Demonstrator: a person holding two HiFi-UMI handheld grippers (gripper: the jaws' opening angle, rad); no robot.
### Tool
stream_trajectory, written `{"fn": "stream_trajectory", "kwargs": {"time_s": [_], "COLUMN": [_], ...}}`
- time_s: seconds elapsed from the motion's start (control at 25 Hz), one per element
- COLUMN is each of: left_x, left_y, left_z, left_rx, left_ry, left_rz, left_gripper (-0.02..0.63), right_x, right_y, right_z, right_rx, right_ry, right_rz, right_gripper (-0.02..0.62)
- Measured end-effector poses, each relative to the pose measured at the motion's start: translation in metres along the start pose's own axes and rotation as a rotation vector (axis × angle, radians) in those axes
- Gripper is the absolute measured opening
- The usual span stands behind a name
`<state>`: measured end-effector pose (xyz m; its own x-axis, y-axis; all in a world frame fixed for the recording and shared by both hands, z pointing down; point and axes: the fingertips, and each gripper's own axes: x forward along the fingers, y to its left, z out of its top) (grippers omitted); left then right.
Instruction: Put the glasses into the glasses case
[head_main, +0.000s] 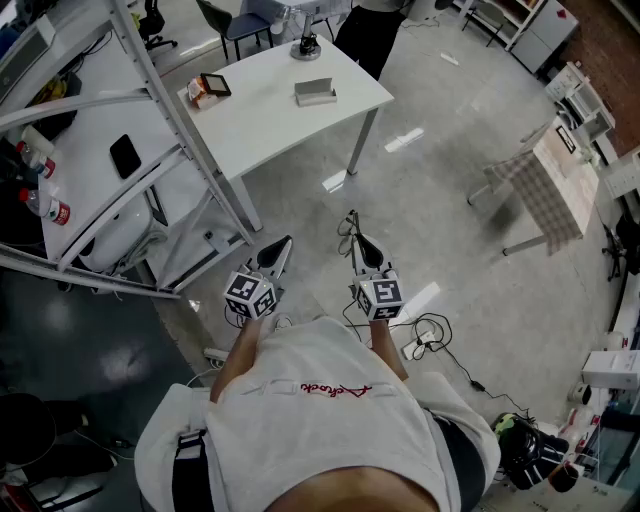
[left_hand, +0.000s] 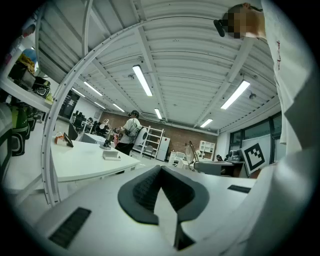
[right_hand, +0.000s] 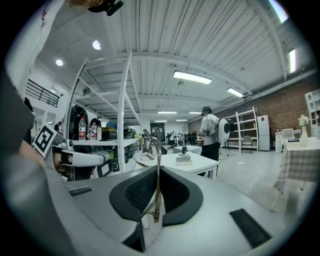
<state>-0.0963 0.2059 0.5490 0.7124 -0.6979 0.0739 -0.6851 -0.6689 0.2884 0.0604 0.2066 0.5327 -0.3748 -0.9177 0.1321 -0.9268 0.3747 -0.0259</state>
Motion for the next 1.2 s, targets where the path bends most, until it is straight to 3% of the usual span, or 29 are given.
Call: {"fn": "stream_trajectory", "kwargs": {"time_s": [0.8,1.2], "left_x": [0.036,0.055], "left_y": [-0.036,-0.059], "left_z": [-0.011,-0.021], "left_rx": [0.011,0.024], "left_ry": [0.036,0.074], "left_rz": [-0.045,-0.029], "left_gripper": [0.025,0.026], "right_x": [-0.016,-0.024], "right_y": [-0.034,-0.057], "right_z": [-0.011,-0.018], "right_rx": [0.079,0.104], "right_ry": [-0.037,-0.032], "right_rz": [0.007,0.046], "right_gripper": [0.014,0.014]}}
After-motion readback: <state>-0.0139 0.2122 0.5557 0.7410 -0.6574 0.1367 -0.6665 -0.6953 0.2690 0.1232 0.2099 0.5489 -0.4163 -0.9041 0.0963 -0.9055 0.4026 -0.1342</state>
